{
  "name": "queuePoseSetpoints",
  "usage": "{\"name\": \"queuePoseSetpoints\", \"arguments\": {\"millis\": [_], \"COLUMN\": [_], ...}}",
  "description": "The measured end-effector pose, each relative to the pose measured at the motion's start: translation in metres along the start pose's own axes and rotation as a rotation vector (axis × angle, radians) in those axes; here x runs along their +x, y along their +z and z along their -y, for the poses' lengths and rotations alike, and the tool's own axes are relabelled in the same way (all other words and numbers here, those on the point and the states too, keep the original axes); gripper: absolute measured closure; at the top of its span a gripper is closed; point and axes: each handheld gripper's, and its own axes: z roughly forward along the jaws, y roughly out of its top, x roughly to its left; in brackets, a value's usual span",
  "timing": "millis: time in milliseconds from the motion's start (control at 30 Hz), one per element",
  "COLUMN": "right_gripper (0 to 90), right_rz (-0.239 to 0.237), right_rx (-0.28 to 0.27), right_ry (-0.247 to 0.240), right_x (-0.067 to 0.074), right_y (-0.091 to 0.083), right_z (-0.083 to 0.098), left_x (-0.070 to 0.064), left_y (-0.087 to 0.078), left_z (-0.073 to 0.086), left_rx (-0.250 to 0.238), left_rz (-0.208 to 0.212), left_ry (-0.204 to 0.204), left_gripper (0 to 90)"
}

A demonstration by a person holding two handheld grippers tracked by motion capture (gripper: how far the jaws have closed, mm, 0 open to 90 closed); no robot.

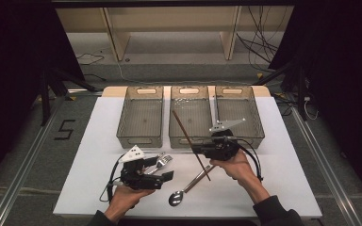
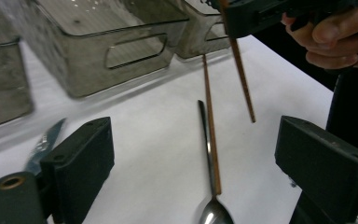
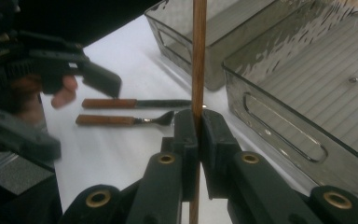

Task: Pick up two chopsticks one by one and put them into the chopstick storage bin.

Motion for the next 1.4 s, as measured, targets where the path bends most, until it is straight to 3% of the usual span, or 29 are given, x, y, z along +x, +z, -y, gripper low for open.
{"name": "queuePoseSetpoints", "arguments": {"millis": [400, 900, 1100, 1400], "right_gripper": [85.7, 85.6, 85.6, 85.6], "right_rz": [0.000, -0.017, -0.018, -0.014], "right_rx": [-0.039, -0.079, -0.088, -0.096], "right_ry": [0.028, 0.043, 0.047, 0.050], "right_x": [0.011, 0.018, 0.018, 0.019], "right_y": [0.011, 0.017, 0.017, 0.018], "right_z": [-0.007, -0.009, -0.009, -0.009], "left_x": [-0.006, -0.009, -0.005, -0.003], "left_y": [0.032, 0.049, 0.051, 0.050], "left_z": [-0.013, -0.025, -0.026, -0.026], "left_rx": [0.014, 0.000, -0.003, -0.008], "left_rz": [0.052, 0.081, 0.107, 0.114], "left_ry": [-0.051, -0.100, -0.142, -0.143], "left_gripper": [23.2, 60.5, 70.2, 80.1]}}
